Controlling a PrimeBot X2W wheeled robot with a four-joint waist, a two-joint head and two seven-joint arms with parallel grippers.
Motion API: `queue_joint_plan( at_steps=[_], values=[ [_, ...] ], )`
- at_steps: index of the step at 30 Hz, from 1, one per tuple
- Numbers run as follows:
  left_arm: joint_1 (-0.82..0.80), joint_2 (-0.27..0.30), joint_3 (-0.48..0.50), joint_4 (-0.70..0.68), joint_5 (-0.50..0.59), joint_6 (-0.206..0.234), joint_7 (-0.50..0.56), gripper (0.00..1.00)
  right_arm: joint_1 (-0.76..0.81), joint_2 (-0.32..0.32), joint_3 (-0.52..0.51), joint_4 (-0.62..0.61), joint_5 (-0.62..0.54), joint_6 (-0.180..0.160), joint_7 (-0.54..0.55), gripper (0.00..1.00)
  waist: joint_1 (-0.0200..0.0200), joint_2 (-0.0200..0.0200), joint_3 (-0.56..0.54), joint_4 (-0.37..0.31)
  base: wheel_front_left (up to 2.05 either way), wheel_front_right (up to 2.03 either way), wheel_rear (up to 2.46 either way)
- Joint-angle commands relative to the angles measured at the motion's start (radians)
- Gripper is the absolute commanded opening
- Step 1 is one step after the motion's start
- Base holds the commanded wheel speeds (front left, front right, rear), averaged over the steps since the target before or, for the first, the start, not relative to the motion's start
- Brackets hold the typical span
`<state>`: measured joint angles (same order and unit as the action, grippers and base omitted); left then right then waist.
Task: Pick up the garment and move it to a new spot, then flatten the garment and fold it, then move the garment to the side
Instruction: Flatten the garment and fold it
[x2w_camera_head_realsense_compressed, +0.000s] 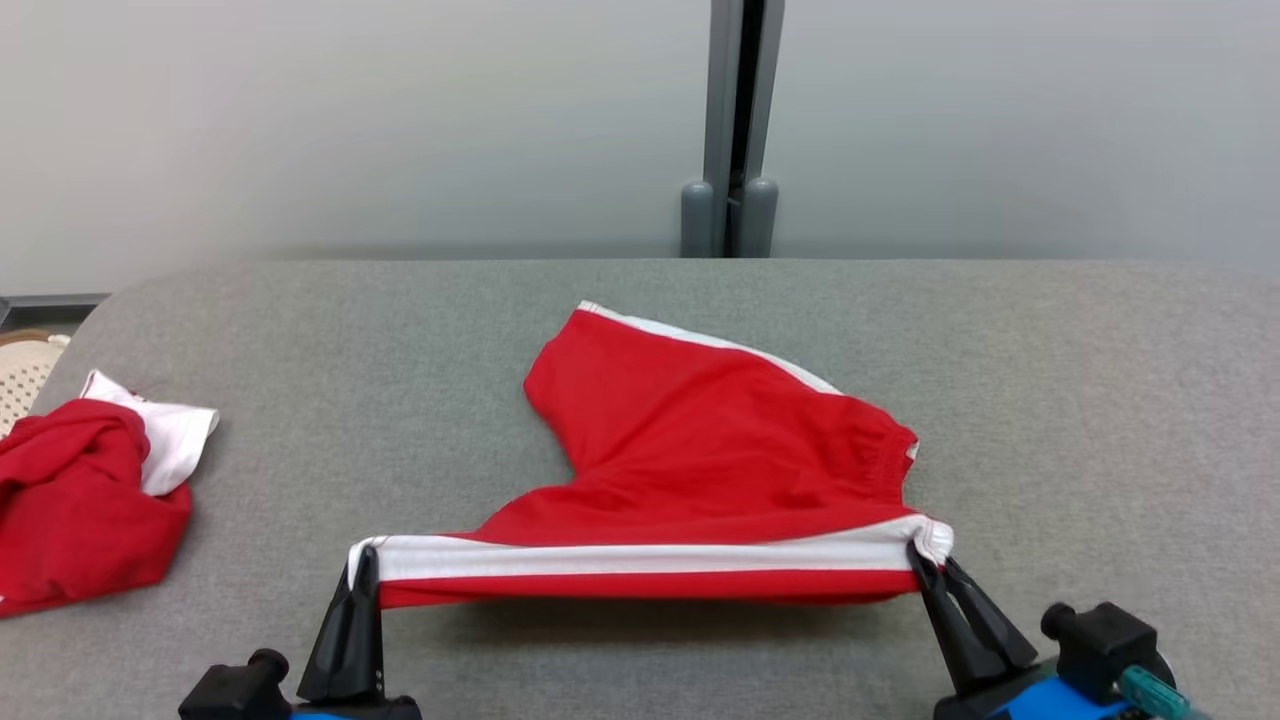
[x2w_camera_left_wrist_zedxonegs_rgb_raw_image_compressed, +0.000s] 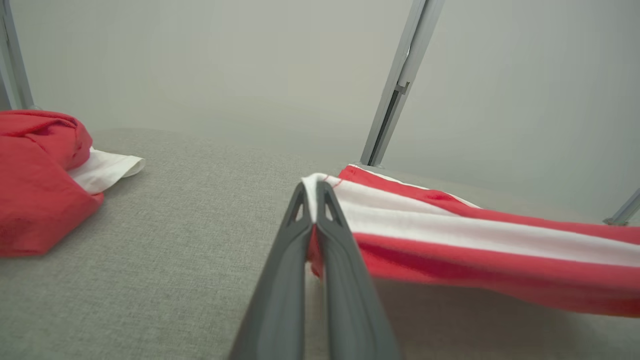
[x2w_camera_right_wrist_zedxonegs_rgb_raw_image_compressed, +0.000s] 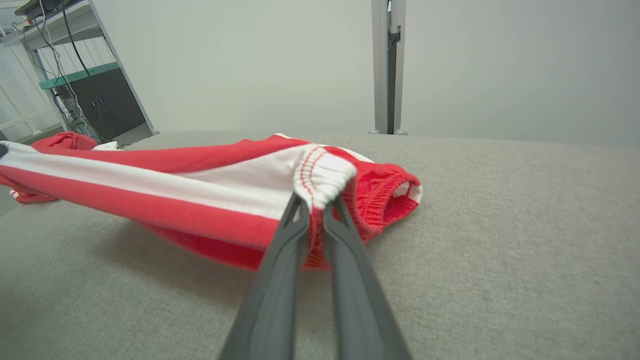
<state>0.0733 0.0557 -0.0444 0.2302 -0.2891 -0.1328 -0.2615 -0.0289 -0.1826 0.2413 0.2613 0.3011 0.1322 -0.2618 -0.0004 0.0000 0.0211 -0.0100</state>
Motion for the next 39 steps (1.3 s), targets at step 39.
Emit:
queue_joint_plan(
  at_steps=[39],
  values=[
    [-1.041,0.371,-0.607,0.536,-0.314,0.004,0.062,0.0,-0.522,0.131,0.041,0.199,0.155,-0.002,-0.004,0.31,0.0004,0.0,0.446,-0.24,0.0,0.0,0.0]
  ],
)
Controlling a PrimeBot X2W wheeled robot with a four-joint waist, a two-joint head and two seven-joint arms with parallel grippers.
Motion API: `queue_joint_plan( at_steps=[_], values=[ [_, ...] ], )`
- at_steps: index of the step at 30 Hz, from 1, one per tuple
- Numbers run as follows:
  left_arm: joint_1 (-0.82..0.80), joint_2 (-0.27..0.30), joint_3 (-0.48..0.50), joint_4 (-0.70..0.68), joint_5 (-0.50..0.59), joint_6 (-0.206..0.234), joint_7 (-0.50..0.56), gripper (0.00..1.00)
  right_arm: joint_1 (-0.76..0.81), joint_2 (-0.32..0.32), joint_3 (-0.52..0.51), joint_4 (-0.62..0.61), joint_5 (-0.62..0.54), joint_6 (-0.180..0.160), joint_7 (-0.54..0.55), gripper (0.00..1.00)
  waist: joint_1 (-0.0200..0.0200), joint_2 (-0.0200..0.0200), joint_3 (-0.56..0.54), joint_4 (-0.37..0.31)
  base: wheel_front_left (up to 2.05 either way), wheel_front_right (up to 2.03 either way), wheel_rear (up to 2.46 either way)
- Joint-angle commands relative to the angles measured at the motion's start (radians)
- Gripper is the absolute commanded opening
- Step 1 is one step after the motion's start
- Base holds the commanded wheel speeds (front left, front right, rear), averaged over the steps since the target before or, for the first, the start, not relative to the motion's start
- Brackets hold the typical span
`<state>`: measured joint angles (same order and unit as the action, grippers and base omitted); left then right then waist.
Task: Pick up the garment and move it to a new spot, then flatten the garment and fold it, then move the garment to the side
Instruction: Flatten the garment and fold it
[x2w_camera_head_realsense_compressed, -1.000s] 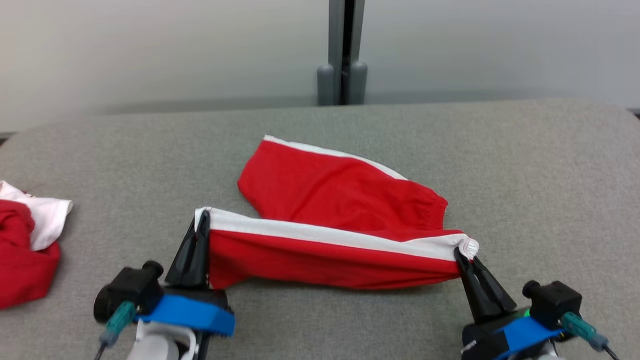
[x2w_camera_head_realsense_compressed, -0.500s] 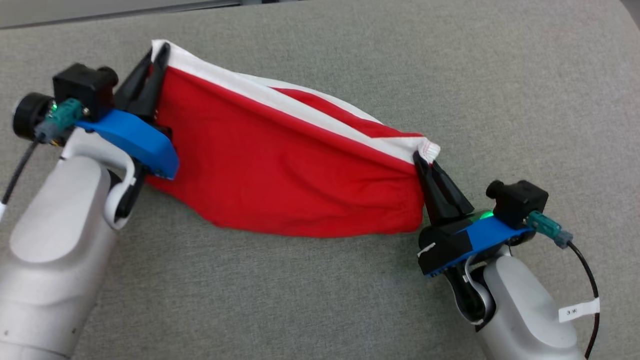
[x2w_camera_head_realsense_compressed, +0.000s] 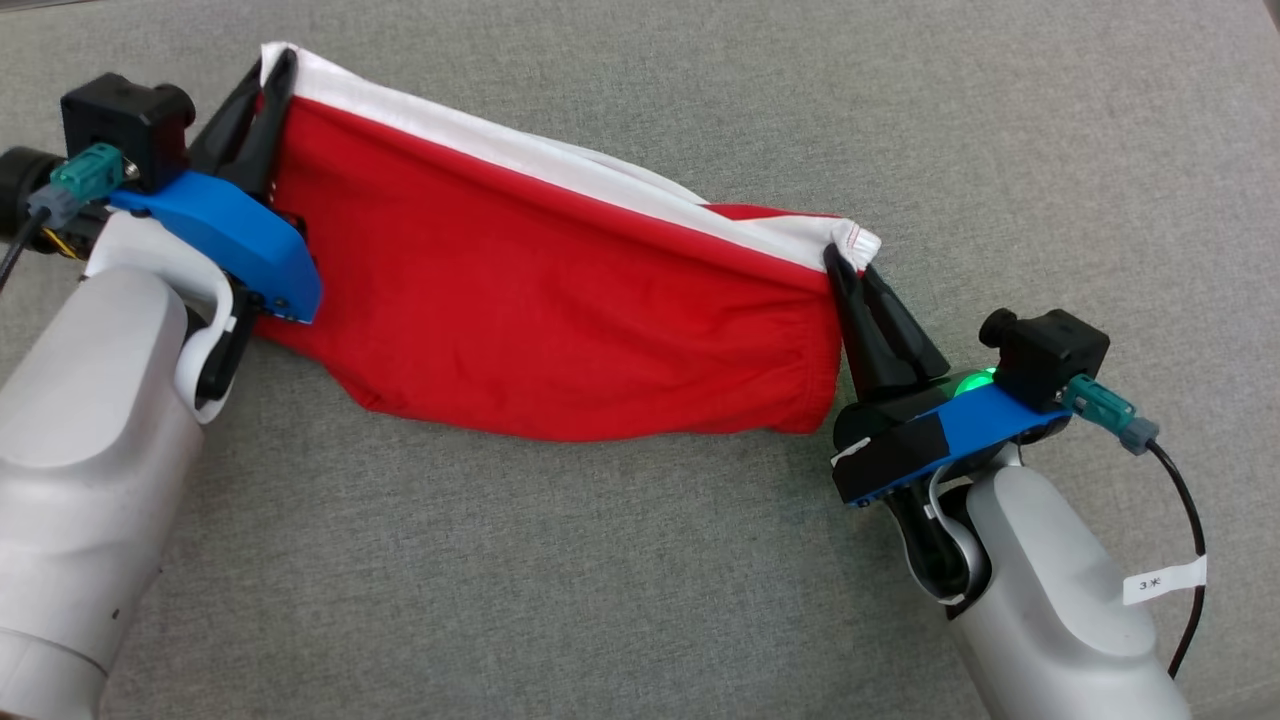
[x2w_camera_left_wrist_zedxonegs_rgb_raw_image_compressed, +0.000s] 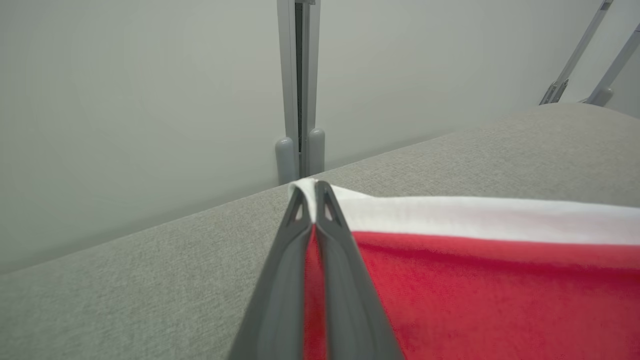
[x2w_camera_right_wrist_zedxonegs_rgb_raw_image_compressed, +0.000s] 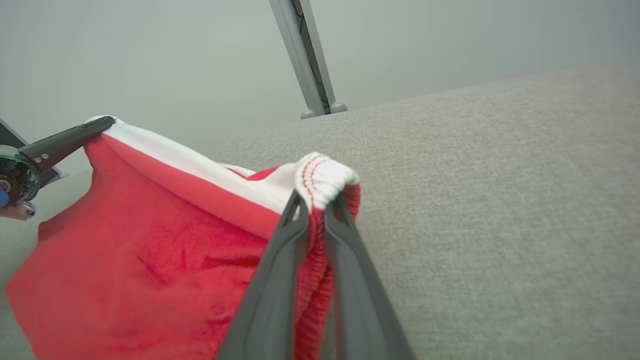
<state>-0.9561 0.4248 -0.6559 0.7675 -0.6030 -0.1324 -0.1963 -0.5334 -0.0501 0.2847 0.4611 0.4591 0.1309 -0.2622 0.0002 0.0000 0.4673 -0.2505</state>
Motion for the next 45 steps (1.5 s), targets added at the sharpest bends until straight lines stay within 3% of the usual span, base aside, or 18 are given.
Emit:
queue_joint_plan(
  at_steps=[1,2,3,20,25,29,30,31,32,39,45],
  values=[
    [-0.01,-0.002,-0.002,0.009,-0.011,0.004,-0.008,0.0,-0.018,-0.002,-0.008,0.0,-0.012,0.0,-0.004,0.89,-0.0002,0.0,-0.001,0.001,0.0,0.0,0.0],
    [-0.006,-0.005,-0.012,0.018,-0.02,0.004,-0.011,0.47,-0.016,-0.002,-0.012,0.005,-0.024,0.0,-0.004,1.0,-0.0002,0.0,-0.002,0.002,0.0,0.0,0.0],
    [-0.003,-0.006,-0.023,0.028,-0.024,0.004,-0.016,1.0,-0.012,-0.002,-0.017,0.008,-0.035,0.0,-0.004,1.0,-0.0002,0.0,-0.004,0.004,0.0,0.0,0.0],
    [0.113,-0.063,-0.06,0.163,-0.132,0.004,-0.068,1.0,0.092,-0.001,-0.178,-0.009,-0.218,0.0,-0.004,1.0,-0.0002,0.0,-0.053,0.027,0.0,0.0,0.0],
    [0.104,-0.081,-0.09,0.217,-0.146,0.004,-0.037,1.0,0.107,-0.001,-0.199,-0.007,-0.23,0.0,-0.003,1.0,-0.0002,0.0,-0.056,0.025,0.0,0.0,0.0],
    [0.113,-0.097,-0.14,0.252,-0.152,0.003,0.053,1.0,0.113,-0.001,-0.208,0.0,-0.235,0.0,-0.003,1.0,-0.0002,0.0,-0.063,0.024,0.0,0.0,0.0],
    [0.114,-0.099,-0.158,0.262,-0.148,0.003,0.079,0.95,0.114,-0.001,-0.21,0.002,-0.236,0.0,-0.003,1.0,-0.0002,0.0,-0.067,0.024,0.0,0.0,0.0],
    [0.117,-0.103,-0.173,0.267,-0.148,0.003,0.104,0.43,0.115,-0.001,-0.212,0.004,-0.239,0.0,-0.004,1.0,-0.0002,0.0,-0.072,0.025,0.0,0.0,0.0],
    [0.119,-0.109,-0.176,0.27,-0.159,0.003,0.113,0.0,0.115,-0.001,-0.215,0.007,-0.241,0.0,-0.004,1.0,-0.0002,0.0,-0.077,0.027,0.0,0.0,0.0],
    [0.127,-0.136,-0.167,0.306,-0.182,0.012,0.063,0.0,0.148,-0.001,-0.244,0.031,-0.28,0.0,-0.003,1.0,-0.0002,0.0,-0.148,0.056,0.0,0.0,0.0],
    [0.228,-0.183,-0.145,0.334,-0.213,0.026,-0.02,0.0,0.217,-0.001,-0.268,0.065,-0.31,0.0,-0.004,1.0,-0.0002,0.0,-0.257,0.116,0.0,0.0,0.0]
  ],
)
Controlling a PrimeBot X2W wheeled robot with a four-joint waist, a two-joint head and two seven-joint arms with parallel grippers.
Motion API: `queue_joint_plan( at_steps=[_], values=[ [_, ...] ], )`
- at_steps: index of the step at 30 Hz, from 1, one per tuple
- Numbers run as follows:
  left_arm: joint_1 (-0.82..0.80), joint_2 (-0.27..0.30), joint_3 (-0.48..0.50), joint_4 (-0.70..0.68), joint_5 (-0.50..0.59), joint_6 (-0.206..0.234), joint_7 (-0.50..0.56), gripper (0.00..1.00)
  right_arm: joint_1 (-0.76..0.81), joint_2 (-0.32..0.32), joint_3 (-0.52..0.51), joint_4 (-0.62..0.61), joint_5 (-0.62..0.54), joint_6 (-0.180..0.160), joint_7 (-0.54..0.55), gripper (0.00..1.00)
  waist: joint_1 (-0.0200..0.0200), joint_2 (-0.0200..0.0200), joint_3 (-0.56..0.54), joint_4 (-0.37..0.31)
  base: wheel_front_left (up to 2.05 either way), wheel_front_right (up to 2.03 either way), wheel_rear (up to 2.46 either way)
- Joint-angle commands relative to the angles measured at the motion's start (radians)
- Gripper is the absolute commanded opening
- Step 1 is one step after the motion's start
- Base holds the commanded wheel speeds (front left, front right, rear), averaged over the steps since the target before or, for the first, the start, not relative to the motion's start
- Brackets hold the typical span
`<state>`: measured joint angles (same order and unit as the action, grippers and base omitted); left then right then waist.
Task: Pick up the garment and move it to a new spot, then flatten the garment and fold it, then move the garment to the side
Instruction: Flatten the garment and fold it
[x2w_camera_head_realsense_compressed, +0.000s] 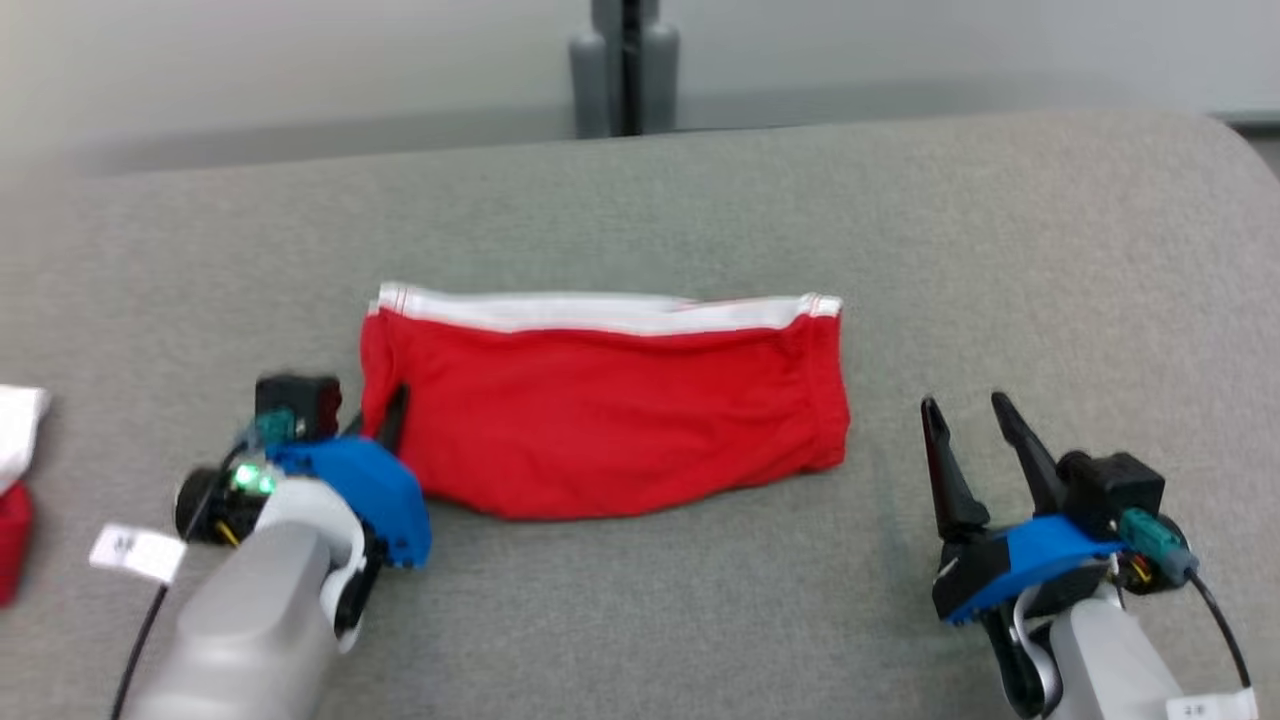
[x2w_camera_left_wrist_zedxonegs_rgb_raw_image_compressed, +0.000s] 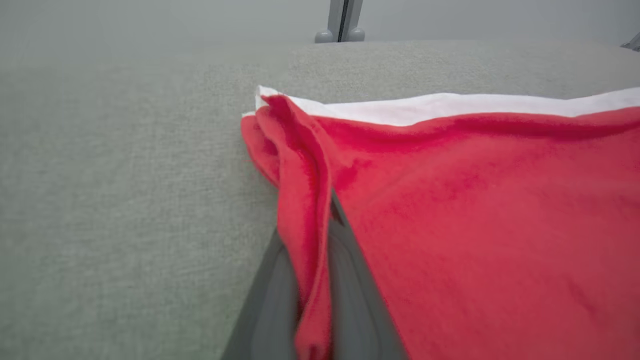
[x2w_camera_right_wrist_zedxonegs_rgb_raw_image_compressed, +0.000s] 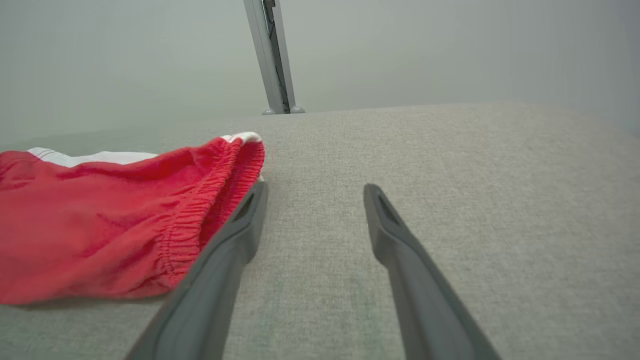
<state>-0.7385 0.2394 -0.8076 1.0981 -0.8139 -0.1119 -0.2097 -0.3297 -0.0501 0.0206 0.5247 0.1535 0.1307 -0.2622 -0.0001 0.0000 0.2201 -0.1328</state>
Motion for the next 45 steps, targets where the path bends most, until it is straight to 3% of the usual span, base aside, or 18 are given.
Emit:
queue_joint_plan(
  at_steps=[1,10,11,12,13,16,20,30,35,36,38,40,45],
  values=[
    [0.032,-0.003,0.014,0.007,-0.013,0.01,-0.016,0.0,0.025,-0.001,-0.005,0.006,-0.004,0.0,-0.004,1.0,0.0001,0.0,-0.026,0.008,0.0,0.0,0.0],
    [0.219,-0.04,0.089,-0.066,-0.03,0.068,-0.056,0.0,0.112,-0.001,0.016,0.035,-0.004,0.0,-0.003,1.0,0.0001,0.0,-0.115,0.084,0.0,0.0,0.0],
    [0.233,-0.036,0.103,-0.096,-0.014,0.081,-0.057,0.29,0.114,-0.001,0.021,0.036,-0.004,0.0,-0.003,1.0,0.0001,0.0,-0.115,0.09,0.0,0.0,0.0],
    [0.253,-0.035,0.117,-0.124,0.0,0.094,-0.056,0.9,0.111,-0.001,0.029,0.037,-0.002,0.0,-0.003,1.0,0.0001,0.0,-0.116,0.095,0.0,0.0,0.0],
    [0.27,-0.032,0.137,-0.16,0.021,0.112,-0.056,1.0,0.104,-0.001,0.034,0.038,0.001,0.0,-0.004,1.0,0.0001,0.0,-0.116,0.101,0.0,0.0,0.0],
    [0.311,-0.029,0.193,-0.265,0.086,0.157,-0.056,1.0,0.057,-0.001,0.057,0.036,0.004,0.0,-0.004,1.0,0.0001,0.0,-0.101,0.116,0.0,0.0,0.0],
    [0.359,-0.04,0.246,-0.359,0.166,0.172,-0.056,1.0,-0.01,-0.001,0.085,0.054,0.013,0.0,-0.003,1.0,0.0001,0.0,-0.073,0.142,0.0,0.0,0.0],
    [0.38,-0.077,0.309,-0.414,0.29,0.13,-0.056,1.0,-0.143,-0.002,0.045,0.287,-0.002,0.0,-0.003,1.0,0.0001,0.0,-0.007,0.224,0.0,0.0,0.0],
    [0.385,-0.086,0.347,-0.417,0.327,0.115,-0.056,1.0,-0.14,-0.001,0.077,0.387,0.099,0.0,0.0,1.0,0.0001,0.0,0.01,0.231,0.0,0.0,0.0],
    [0.386,-0.088,0.355,-0.418,0.333,0.113,-0.056,1.0,-0.134,0.003,0.105,0.391,0.13,0.0,0.001,0.93,0.0001,0.0,0.012,0.23,0.0,0.0,0.0],
    [0.39,-0.089,0.371,-0.425,0.348,0.11,-0.056,1.0,-0.124,0.007,0.149,0.389,0.195,0.001,0.003,0.31,0.0001,0.0,0.018,0.223,0.0,0.0,0.0],
    [0.395,-0.095,0.382,-0.427,0.363,0.104,-0.056,1.0,-0.119,0.007,0.177,0.38,0.248,0.001,0.003,0.0,0.0001,0.0,0.021,0.215,0.0,0.0,0.0],
    [0.399,-0.107,0.401,-0.427,0.389,0.095,-0.056,1.0,-0.114,0.004,0.185,0.353,0.308,0.001,0.002,0.0,0.0001,0.0,0.024,0.199,0.0,0.0,0.0]
  ],
)
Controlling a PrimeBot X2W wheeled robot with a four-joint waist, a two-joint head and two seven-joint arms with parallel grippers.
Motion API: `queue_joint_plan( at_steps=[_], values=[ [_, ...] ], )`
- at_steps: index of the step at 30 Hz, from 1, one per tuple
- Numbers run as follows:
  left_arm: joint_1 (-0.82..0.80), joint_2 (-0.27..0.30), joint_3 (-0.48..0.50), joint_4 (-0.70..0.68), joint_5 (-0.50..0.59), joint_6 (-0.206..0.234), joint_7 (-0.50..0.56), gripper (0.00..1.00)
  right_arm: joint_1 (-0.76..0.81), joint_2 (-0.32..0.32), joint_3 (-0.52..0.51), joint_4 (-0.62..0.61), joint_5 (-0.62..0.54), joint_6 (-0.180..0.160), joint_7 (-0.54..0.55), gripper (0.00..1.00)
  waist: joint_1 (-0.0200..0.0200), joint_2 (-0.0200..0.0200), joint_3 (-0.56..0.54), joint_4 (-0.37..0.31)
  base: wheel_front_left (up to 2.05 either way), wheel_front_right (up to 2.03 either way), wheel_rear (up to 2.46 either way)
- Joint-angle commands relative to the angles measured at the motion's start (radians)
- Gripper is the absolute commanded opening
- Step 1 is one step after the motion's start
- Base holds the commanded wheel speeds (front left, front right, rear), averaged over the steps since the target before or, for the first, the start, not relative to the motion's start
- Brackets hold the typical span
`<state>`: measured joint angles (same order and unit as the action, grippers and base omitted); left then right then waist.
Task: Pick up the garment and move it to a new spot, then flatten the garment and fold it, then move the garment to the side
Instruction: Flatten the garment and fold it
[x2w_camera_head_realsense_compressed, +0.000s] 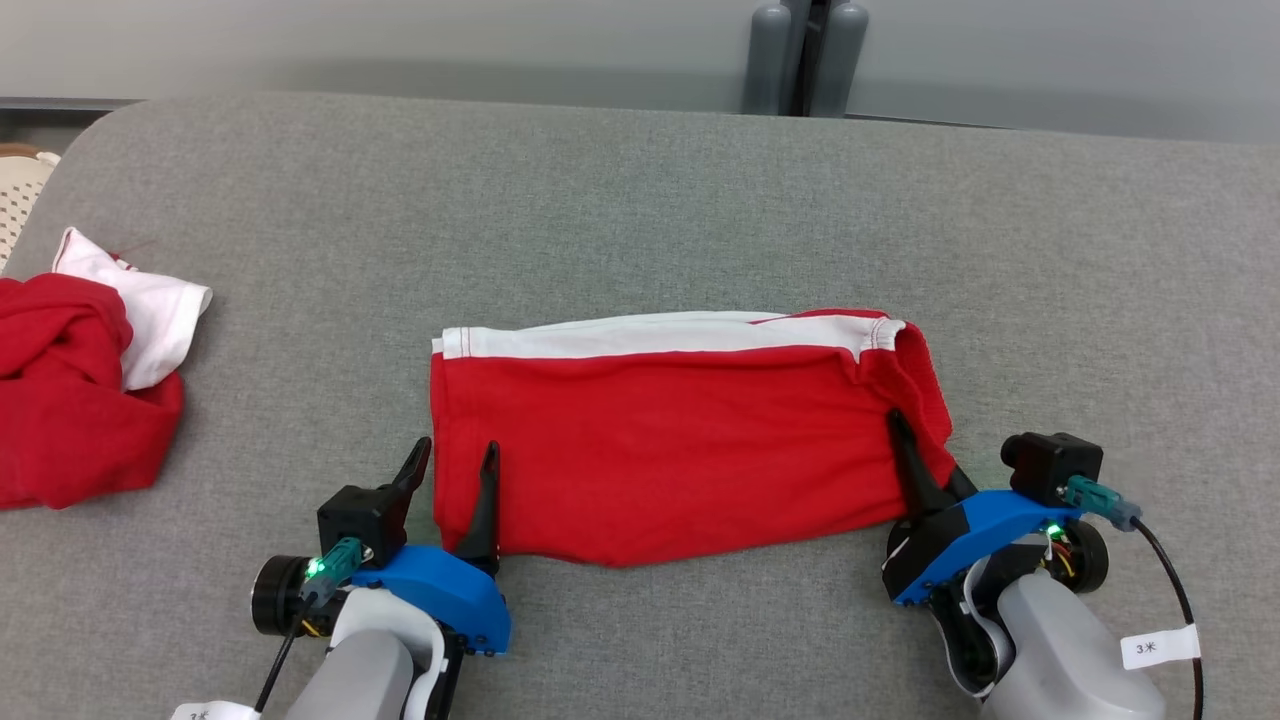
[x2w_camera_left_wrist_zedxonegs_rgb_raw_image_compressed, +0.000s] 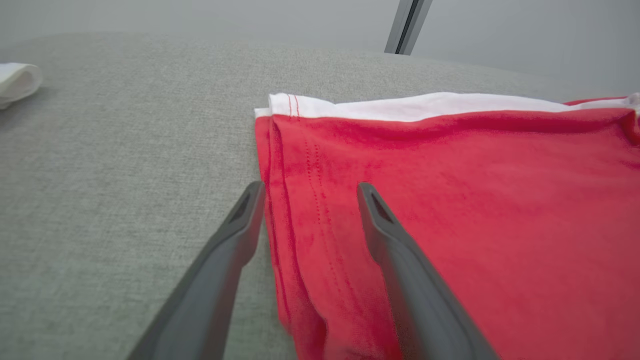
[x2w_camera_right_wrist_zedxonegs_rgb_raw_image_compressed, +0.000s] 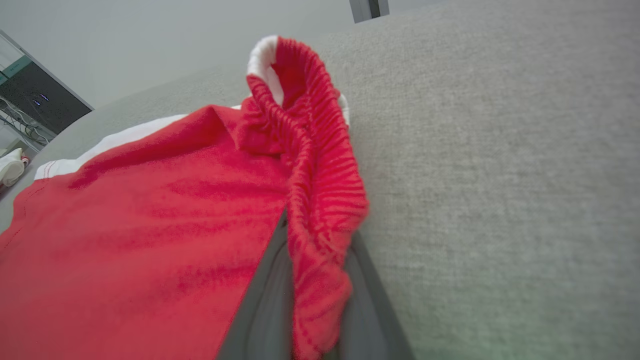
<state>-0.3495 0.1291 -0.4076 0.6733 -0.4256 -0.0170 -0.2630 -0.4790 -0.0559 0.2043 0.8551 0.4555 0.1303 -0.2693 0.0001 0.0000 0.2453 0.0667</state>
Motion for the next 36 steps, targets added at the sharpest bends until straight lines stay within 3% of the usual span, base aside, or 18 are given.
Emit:
queue_joint_plan(
  at_steps=[1,14,18,25,36],
  values=[
    [0.011,0.001,0.005,0.0,0.007,-0.001,-0.003,1.0,0.036,0.008,-0.007,0.015,0.013,0.001,0.009,0.0,-0.0001,0.0,-0.003,-0.004,0.0,0.0,0.0],
    [0.077,-0.033,0.054,0.029,0.06,-0.04,-0.003,1.0,0.102,-0.037,-0.252,-0.066,-0.046,0.0,0.005,0.0,-0.0001,0.0,-0.083,-0.065,0.0,0.0,0.0],
    [0.101,-0.05,0.059,0.039,0.067,-0.049,-0.002,1.0,0.108,-0.043,-0.287,-0.084,-0.088,0.0,0.005,0.0,-0.0001,0.0,-0.105,-0.082,0.0,0.0,0.0],
    [0.121,-0.069,0.044,0.051,0.067,-0.072,-0.002,1.0,0.057,-0.003,-0.152,-0.111,-0.076,0.0,0.015,0.0,-0.0001,0.0,-0.122,-0.059,0.0,0.0,0.0],
    [0.111,-0.079,0.011,0.044,0.043,-0.079,-0.002,1.0,-0.005,0.004,0.062,-0.072,-0.071,0.0,0.037,0.0,-0.0001,0.0,-0.123,0.128,0.0,0.0,0.0]
  ],
)
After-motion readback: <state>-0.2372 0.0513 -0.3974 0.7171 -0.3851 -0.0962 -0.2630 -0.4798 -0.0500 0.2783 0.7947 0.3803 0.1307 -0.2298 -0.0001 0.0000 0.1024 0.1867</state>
